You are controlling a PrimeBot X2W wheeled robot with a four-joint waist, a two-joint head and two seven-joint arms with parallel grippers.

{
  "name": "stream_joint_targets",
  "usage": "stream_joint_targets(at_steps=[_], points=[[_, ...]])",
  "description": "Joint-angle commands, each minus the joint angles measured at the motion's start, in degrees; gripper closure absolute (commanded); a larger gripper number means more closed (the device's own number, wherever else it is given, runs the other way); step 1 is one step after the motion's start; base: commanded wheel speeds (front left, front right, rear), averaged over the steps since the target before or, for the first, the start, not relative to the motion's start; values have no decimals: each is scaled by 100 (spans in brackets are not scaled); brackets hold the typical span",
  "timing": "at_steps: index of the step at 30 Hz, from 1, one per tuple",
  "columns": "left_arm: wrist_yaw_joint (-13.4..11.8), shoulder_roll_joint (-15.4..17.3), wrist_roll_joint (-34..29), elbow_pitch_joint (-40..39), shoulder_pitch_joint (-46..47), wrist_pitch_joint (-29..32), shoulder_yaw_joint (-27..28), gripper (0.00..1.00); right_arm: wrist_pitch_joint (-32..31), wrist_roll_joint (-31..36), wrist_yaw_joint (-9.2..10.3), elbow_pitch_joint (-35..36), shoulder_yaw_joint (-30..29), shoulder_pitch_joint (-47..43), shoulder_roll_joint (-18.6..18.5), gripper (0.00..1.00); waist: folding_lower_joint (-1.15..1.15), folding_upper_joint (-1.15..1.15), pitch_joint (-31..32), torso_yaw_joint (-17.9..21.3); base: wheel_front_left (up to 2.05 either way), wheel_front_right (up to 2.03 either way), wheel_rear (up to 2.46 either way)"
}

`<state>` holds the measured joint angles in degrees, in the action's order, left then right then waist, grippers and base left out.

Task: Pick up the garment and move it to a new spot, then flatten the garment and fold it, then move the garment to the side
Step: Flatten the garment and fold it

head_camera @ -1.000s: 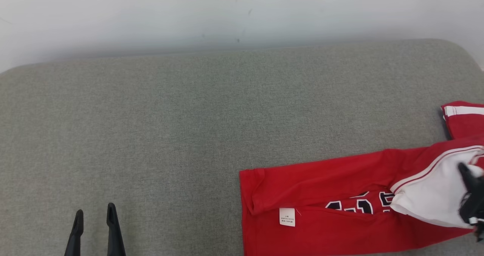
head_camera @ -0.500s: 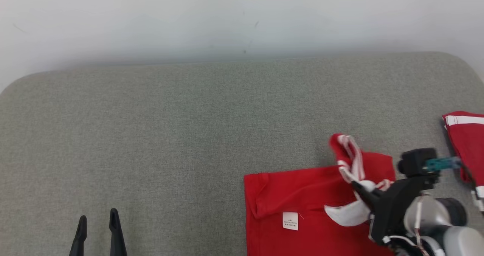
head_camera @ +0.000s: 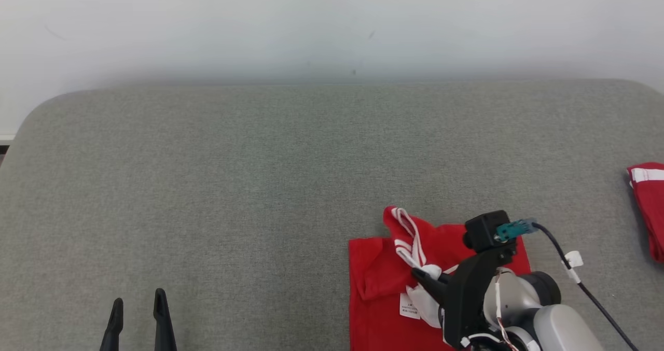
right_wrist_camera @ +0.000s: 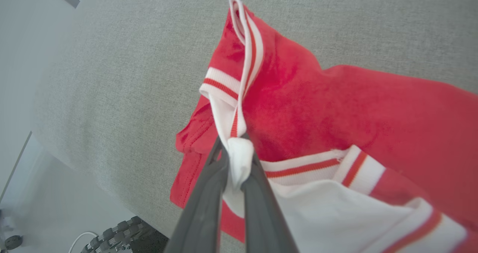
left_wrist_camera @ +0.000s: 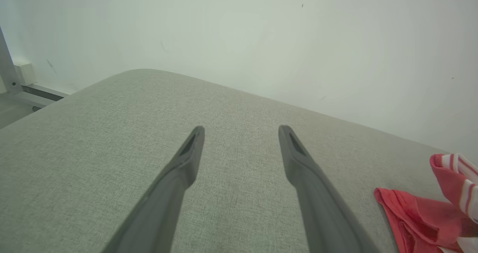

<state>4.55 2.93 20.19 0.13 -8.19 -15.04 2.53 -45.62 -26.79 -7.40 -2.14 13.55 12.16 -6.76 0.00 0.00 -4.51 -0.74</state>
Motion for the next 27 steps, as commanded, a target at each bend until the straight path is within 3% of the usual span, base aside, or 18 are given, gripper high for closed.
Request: stream_joint_targets(at_steps=[1, 14, 15, 16, 17, 27], points=[[10, -7, 14, 7, -47, -14, 5, 0, 30, -68, -12, -48, 45, 44, 26, 100, 0, 0, -8, -53, 0, 0, 0], [28, -7, 6, 61, 82, -14, -27, 0, 347, -201, -12, -805, 458, 429, 232, 100, 0, 0, -101, -220, 0, 0, 0], [27, -7, 6, 68, 88, -14, -32, 0, 377, -215, -12, -844, 473, 451, 238, 84, 0, 0, -102, -226, 0, 0, 0], [25, -7, 8, 74, 91, -14, -34, 0, 407, -227, -12, -860, 491, 476, 240, 61, 0, 0, -103, -229, 0, 0, 0], [20, -7, 11, 79, 90, -14, -30, 0, 461, -238, -12, -864, 479, 496, 239, 0, 0, 0, -101, -227, 0, 0, 0], [2, -7, -16, 26, 52, -14, 75, 0, 1007, -402, -12, -355, 76, 538, 88, 0, 0, 0, -20, -74, 0, 0, 0]])
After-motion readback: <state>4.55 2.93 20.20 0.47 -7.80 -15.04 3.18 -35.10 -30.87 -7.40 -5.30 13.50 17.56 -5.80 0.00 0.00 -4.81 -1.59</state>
